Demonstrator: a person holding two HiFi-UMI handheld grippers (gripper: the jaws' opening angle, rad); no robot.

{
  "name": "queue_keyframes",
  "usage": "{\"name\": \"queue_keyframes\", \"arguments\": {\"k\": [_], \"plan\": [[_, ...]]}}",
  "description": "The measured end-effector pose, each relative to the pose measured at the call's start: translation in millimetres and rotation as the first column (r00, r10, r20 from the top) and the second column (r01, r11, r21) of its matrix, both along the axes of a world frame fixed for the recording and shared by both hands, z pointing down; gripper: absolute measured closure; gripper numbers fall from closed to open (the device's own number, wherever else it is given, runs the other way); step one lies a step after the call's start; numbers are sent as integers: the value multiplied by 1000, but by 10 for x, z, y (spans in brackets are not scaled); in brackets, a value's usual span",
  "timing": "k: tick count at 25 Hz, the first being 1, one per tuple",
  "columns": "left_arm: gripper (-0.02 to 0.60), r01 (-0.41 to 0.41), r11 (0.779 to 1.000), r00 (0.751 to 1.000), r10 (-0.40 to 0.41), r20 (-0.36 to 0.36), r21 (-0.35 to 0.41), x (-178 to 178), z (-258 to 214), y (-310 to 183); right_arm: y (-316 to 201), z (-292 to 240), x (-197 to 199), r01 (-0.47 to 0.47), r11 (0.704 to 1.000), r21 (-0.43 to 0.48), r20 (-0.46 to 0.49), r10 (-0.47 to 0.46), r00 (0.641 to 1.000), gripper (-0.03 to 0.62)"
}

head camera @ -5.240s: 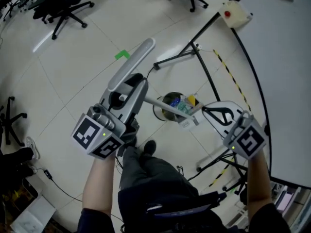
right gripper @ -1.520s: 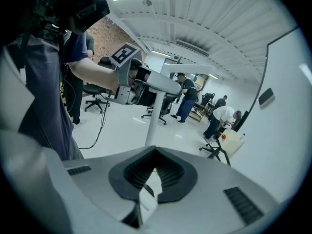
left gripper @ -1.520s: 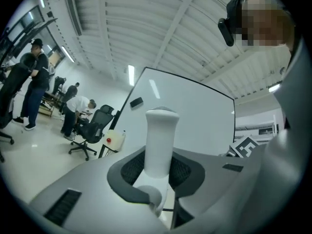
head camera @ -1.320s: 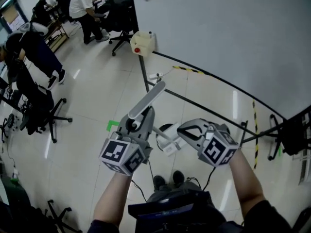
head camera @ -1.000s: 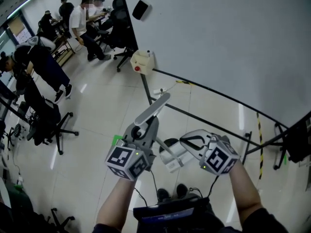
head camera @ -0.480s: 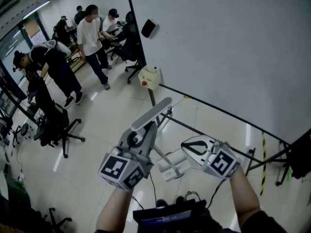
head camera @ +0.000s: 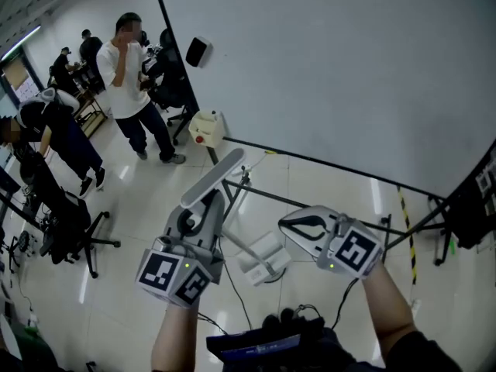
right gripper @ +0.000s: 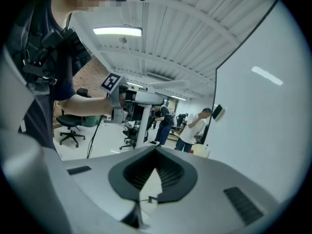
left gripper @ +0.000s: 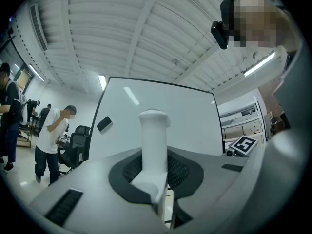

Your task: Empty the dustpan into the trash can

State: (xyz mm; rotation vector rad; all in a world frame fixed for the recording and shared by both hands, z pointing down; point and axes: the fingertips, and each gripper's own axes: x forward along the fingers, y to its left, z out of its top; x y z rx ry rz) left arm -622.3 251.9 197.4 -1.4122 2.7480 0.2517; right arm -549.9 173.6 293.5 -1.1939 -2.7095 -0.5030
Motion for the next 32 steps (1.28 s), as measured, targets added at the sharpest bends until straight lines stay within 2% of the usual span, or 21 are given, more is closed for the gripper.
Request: {"name": "queue_keyframes", "arguments": {"k": [5,11,15,24,32], "plan": [[541,-79,997,997,79,-1,21,44,-9,49,121,-19,83,-71,996,62,9,71,997,580],[541,-190,981,982,190,3,40,213,12,-21,207,-28,245,-146,983,108,1,147,989,580],[541,-260,964,966,260,7,61,310,-12,-161,109,-55,373,-208,970,127,-16,211,977,580],[541,-353,932,935,354,2,83,528,-8,-472,-126,-84,659,-296,946,130,-16,300,954,580],[541,-471,881,882,471,19,45,922,-26,-915,-479,-60,1104,-421,900,110,-22,426,904,581]]}}
